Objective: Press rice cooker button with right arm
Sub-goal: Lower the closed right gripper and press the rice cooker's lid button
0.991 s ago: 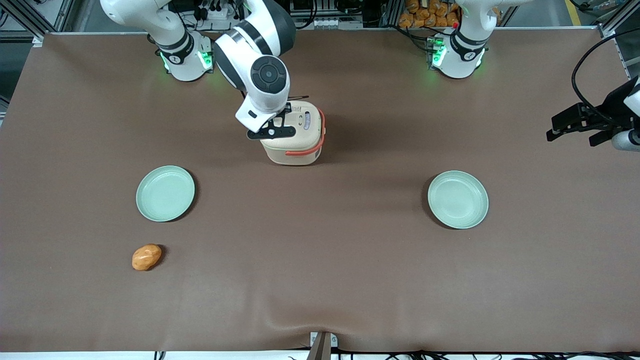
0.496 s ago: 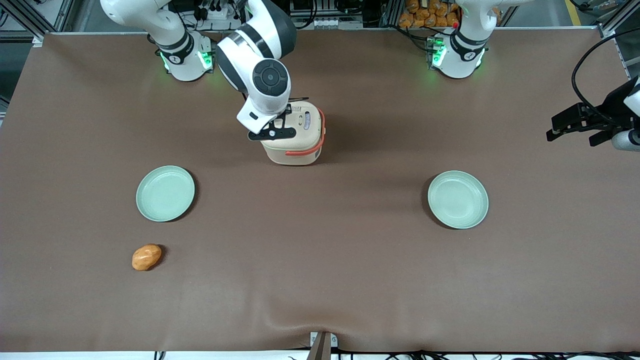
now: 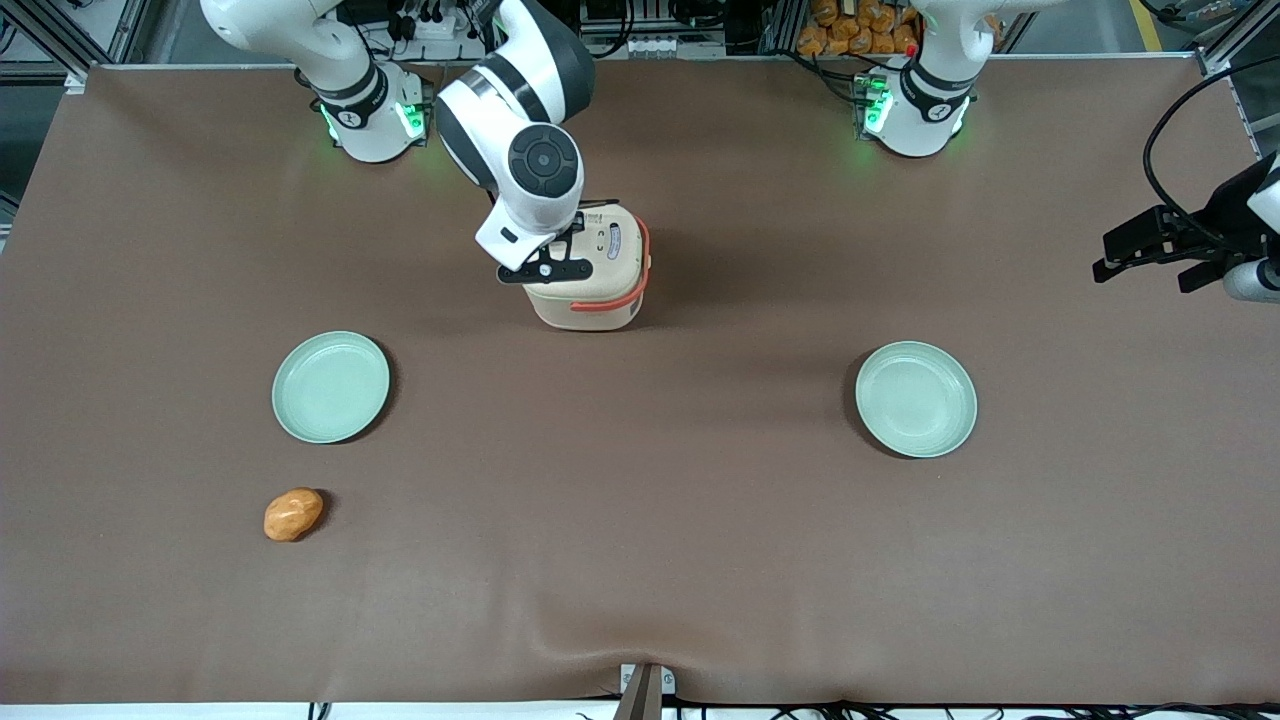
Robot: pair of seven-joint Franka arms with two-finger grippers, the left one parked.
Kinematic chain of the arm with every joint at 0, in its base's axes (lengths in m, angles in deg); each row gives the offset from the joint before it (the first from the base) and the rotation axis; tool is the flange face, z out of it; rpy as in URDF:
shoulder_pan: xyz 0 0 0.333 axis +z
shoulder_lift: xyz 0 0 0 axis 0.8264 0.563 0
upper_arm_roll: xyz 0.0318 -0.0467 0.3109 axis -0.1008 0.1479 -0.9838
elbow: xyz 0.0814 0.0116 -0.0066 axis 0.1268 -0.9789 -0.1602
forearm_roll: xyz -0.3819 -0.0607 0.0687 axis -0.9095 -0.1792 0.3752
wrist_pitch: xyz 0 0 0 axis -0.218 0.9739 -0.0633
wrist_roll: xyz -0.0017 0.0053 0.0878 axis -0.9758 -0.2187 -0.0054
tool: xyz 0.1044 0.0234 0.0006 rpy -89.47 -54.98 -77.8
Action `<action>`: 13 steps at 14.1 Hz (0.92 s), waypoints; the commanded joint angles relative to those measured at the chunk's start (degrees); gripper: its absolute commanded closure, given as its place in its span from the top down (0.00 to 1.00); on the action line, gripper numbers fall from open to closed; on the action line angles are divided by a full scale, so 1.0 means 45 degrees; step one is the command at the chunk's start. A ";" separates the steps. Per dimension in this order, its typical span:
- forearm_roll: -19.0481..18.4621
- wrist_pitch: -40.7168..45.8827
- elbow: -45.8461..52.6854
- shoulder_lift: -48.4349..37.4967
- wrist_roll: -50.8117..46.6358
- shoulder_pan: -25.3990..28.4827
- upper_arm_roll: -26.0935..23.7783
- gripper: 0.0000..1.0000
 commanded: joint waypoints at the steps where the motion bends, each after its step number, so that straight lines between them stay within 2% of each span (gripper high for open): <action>1: -0.0089 -0.0259 -0.0164 0.0334 -0.0282 0.0100 0.0101 0.00; 6: -0.0089 0.0265 0.0244 -0.0035 -0.0127 -0.0095 0.0179 0.00; 11: 0.0066 0.1595 0.1846 -0.0154 0.0340 -0.0698 0.0160 0.00; 12: 0.0086 0.1828 0.2061 -0.0174 0.0672 -0.0875 0.0160 0.18; 13: 0.0086 0.1985 0.2276 -0.0174 0.0753 -0.1031 0.0160 0.59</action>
